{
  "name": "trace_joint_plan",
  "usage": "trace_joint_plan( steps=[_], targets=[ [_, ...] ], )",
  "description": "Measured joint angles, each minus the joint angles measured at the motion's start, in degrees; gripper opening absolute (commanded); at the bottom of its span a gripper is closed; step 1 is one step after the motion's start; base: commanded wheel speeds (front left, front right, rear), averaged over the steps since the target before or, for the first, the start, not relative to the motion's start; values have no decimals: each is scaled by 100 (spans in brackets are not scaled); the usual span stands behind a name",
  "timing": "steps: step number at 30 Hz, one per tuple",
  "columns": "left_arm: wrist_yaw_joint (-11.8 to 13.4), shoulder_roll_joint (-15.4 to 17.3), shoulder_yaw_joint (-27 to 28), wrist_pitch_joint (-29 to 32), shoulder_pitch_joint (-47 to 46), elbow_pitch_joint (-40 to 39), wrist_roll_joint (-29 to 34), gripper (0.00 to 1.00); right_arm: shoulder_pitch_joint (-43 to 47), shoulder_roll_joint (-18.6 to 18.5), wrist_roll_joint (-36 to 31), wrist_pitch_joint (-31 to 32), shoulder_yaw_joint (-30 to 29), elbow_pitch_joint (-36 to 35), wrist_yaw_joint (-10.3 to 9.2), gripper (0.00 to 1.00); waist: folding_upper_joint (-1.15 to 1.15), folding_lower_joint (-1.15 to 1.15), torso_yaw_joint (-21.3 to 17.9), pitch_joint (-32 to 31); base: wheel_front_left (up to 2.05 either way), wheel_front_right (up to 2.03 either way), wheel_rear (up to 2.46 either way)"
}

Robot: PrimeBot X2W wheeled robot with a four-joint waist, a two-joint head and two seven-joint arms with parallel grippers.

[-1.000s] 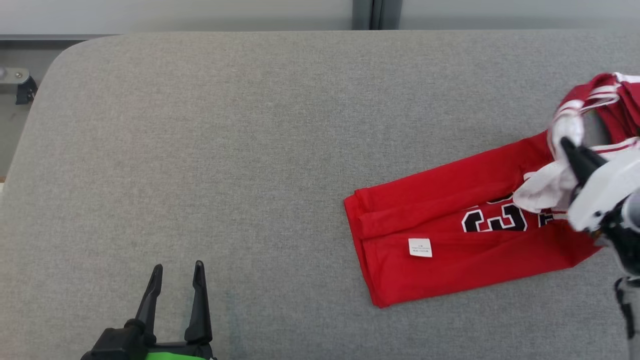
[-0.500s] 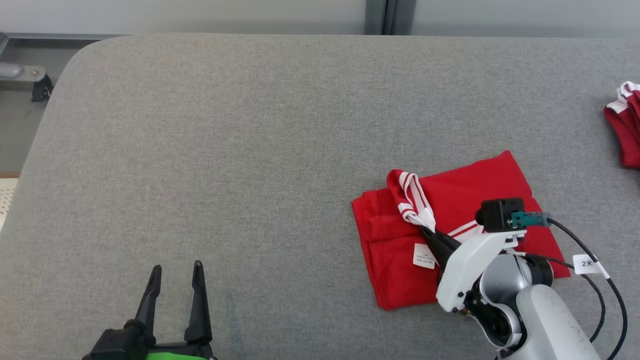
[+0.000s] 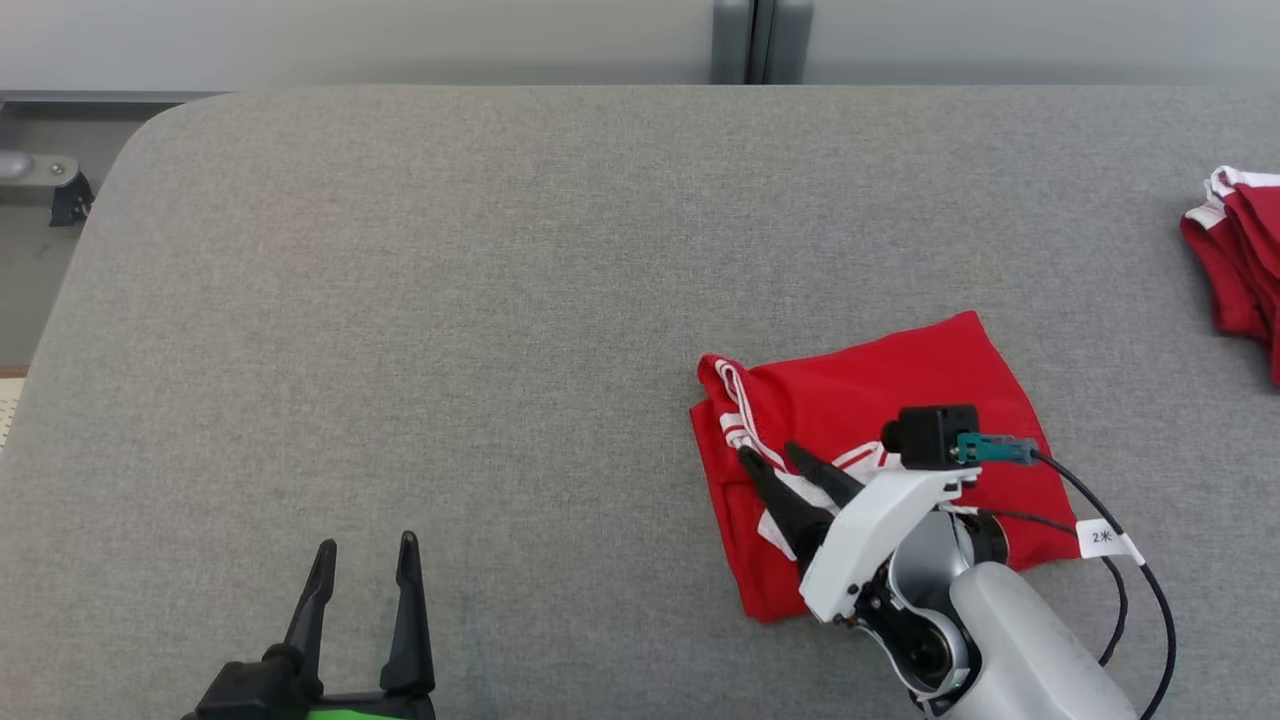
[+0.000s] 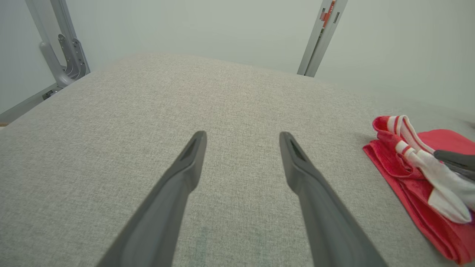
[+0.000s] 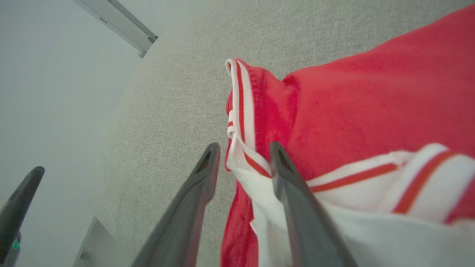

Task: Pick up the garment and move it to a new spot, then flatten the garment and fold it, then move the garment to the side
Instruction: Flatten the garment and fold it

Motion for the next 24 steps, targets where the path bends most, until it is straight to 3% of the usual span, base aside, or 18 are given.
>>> trace_joint_plan(
  steps=[9, 16, 24],
  targets=[
    [-2, 0, 40, 0, 144, 38, 103, 100, -132, 10, 708, -1347, 405, -353, 0, 100, 0, 0, -149, -101, 0, 0, 0],
    [3, -1, 159, 0, 202, -5, 181, 100, 286, 0, -487, -2169, -523, -757, 0, 100, 0, 0, -324, -285, 0, 0, 0],
    [11, -2, 291, 0, 468, 4, 255, 100, 1227, -522, -2049, -2609, -1529, -541, 1, 100, 0, 0, -464, -688, 0, 0, 0]
  ],
)
